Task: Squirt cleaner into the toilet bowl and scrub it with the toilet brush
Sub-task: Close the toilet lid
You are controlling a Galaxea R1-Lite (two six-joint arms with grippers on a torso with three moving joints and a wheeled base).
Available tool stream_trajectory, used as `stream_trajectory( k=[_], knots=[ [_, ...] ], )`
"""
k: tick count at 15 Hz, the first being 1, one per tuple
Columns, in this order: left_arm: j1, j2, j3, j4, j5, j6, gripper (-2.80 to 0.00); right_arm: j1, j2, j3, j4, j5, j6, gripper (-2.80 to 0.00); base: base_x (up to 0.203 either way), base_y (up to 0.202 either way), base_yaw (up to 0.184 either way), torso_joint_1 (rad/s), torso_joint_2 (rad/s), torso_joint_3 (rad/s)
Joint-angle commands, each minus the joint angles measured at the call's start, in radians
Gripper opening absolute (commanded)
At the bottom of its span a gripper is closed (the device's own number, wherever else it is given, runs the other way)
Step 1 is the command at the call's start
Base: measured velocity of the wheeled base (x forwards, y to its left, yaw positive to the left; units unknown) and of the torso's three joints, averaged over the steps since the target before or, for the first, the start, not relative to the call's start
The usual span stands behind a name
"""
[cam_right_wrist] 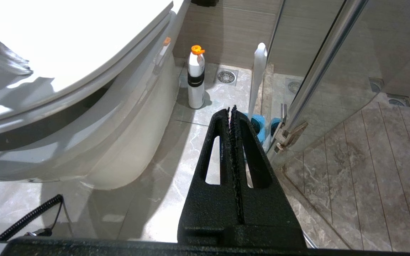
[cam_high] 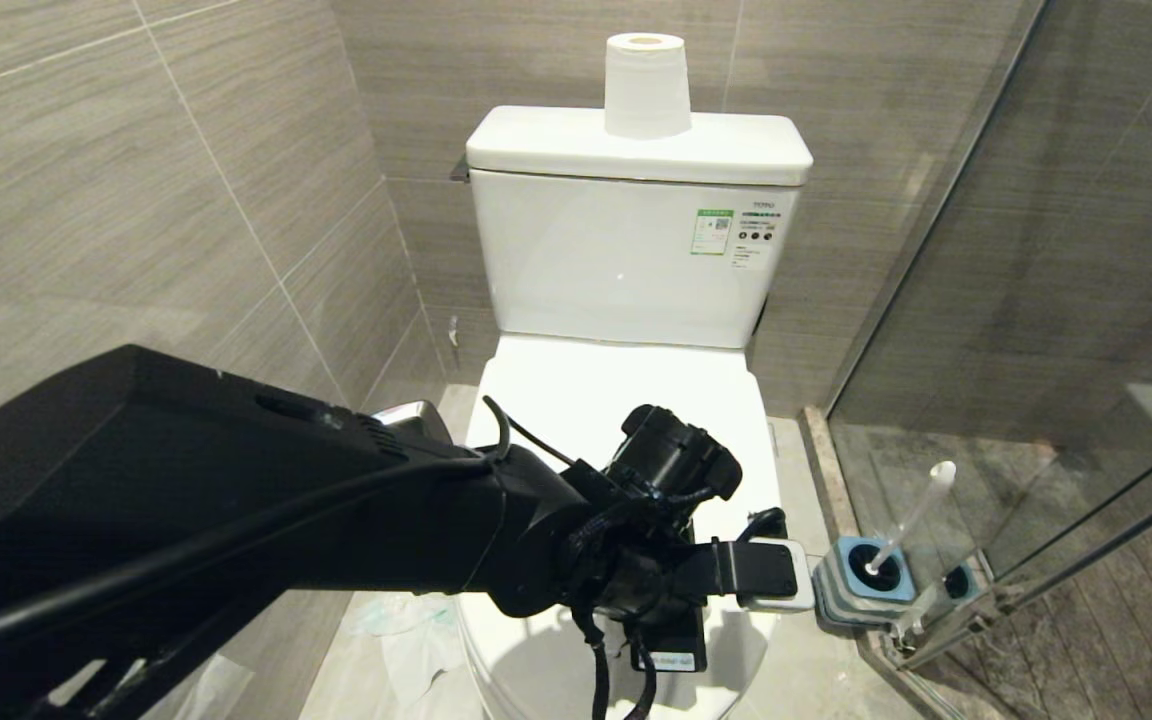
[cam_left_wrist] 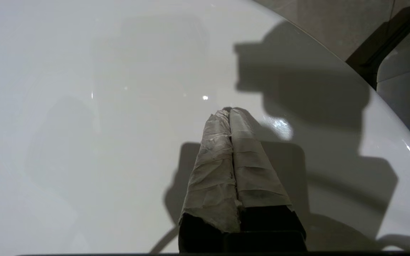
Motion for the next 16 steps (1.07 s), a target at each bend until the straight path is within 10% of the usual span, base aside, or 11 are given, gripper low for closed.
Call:
stream_trajectory(
  k=[1, 16],
  knots=[
    [0.0, 0.03, 0.0, -0.026, 0.002, 0.004, -2.8, 0.0, 0.0, 0.0, -0.001, 0.0, 0.0, -2.8, 0.0, 0.0, 0.0, 0.0, 0.0, 0.0],
    [0.0, 0.094, 0.061, -0.19, 0.002, -0.016, -2.8, 0.0, 0.0, 0.002, -0.001, 0.001, 0.0, -2.8, 0.0, 0.0, 0.0, 0.0, 0.0, 0.0]
  ],
)
